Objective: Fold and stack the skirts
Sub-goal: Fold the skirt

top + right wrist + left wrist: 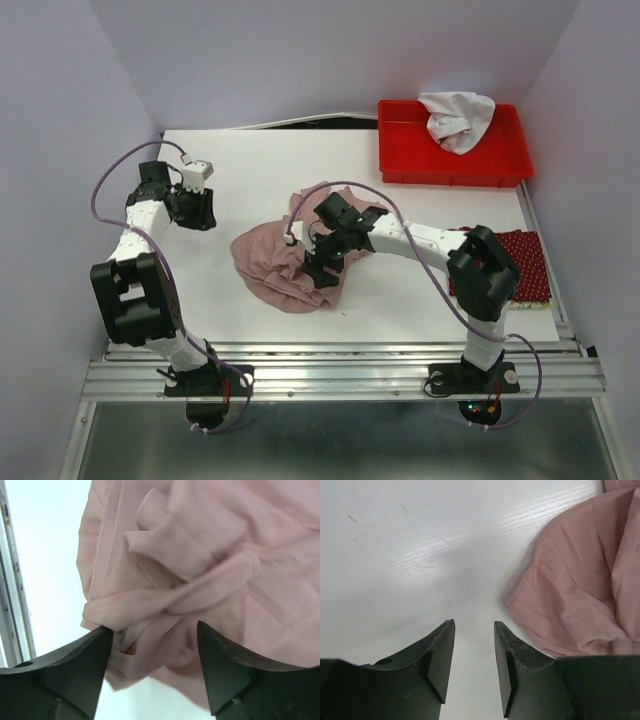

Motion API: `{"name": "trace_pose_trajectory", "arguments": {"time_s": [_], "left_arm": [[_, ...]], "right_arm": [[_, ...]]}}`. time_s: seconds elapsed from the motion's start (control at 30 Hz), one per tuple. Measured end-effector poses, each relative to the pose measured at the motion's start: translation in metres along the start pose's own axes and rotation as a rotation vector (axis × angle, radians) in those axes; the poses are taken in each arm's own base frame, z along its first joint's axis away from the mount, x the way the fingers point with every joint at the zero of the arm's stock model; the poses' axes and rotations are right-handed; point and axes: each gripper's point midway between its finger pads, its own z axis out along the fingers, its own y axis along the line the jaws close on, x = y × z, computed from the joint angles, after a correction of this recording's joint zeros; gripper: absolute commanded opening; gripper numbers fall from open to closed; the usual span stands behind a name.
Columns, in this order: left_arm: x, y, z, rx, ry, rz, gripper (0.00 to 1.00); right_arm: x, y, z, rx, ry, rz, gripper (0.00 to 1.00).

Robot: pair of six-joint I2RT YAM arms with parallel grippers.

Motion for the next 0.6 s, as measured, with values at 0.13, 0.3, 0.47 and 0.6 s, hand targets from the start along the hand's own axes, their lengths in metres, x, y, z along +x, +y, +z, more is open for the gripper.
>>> {"name": "trace_pose_trajectory", "arguments": {"time_s": [0.13,0.3,0.47,0.6], "left_arm": [[0.01,-0.022,-0.006,0.038,-0.005,0.023,0.49],[0.02,-0.053,-0.003,0.084,0.0,0.052,0.49],[0.026,-0.069,0.006,0.113,0.016,0.023,0.49],[0.029,-0.069,0.016,0.125,0.033,-0.026,0.49]], "right_arm": [[-0.027,-0.011,-0.046,0.1,-0.064,-0.066,0.8],[-0.076,-0.024,-0.1,0.26,-0.165,-0.096,0.73],[-0.115,-0.025,-0.124,0.294,-0.265,0.061,0.54],[-0.138,-0.007,-0.1,0.206,-0.302,0.188,0.48]]}}
